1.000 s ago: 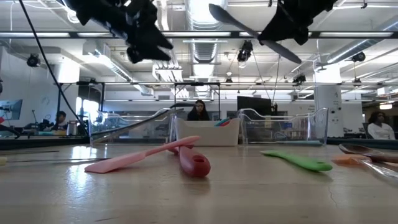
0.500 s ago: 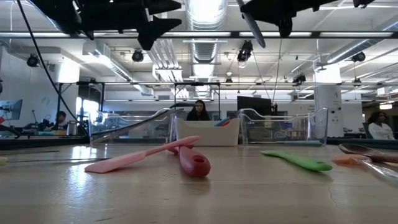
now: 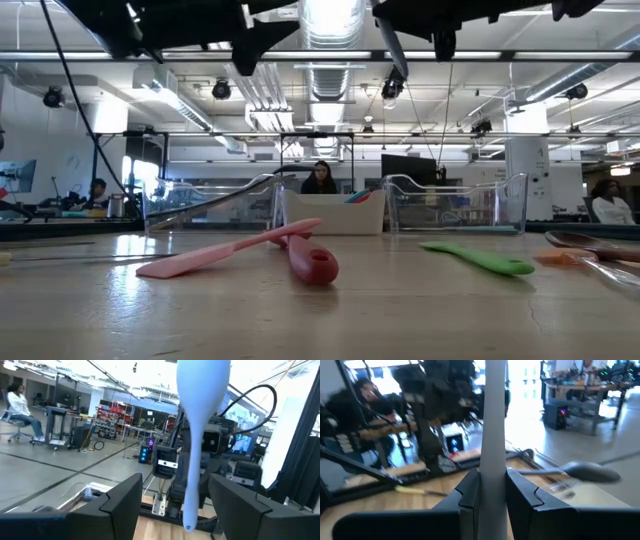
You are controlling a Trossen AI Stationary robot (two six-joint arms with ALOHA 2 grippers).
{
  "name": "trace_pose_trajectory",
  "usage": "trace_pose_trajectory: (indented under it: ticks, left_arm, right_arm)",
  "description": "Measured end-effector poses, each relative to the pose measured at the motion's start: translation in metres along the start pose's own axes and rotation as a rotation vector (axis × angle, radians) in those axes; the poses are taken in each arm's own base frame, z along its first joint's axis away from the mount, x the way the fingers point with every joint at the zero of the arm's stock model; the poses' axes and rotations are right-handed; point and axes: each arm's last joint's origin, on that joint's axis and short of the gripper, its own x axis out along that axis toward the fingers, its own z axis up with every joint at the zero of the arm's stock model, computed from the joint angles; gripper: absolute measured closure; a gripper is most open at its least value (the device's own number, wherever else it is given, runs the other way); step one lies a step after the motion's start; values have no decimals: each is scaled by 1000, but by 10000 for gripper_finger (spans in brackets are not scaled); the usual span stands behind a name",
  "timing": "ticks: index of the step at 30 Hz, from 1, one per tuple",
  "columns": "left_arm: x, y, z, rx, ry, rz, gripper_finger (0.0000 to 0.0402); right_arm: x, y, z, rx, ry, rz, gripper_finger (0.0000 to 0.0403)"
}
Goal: Pick & Place Kitchen Items
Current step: Put the gray cooking spoon into the left transparent bin
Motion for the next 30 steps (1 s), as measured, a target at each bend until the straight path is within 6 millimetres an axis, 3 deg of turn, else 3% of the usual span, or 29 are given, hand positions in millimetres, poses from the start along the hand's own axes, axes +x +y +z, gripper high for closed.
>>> trace_pose_trajectory:
  ticks: [7, 17, 30]
  left_arm:
    - [34, -3, -1, 1, 44, -145, 168]
    - [71, 0, -4, 11, 54, -187, 167]
    - [98, -3, 2, 19, 34, -267, 167]
  right_arm:
    - [5, 2, 0, -4, -6, 8, 352]
    - [4, 4, 2, 7, -22, 33, 352]
    - [4, 4, 2, 7, -19, 38, 352]
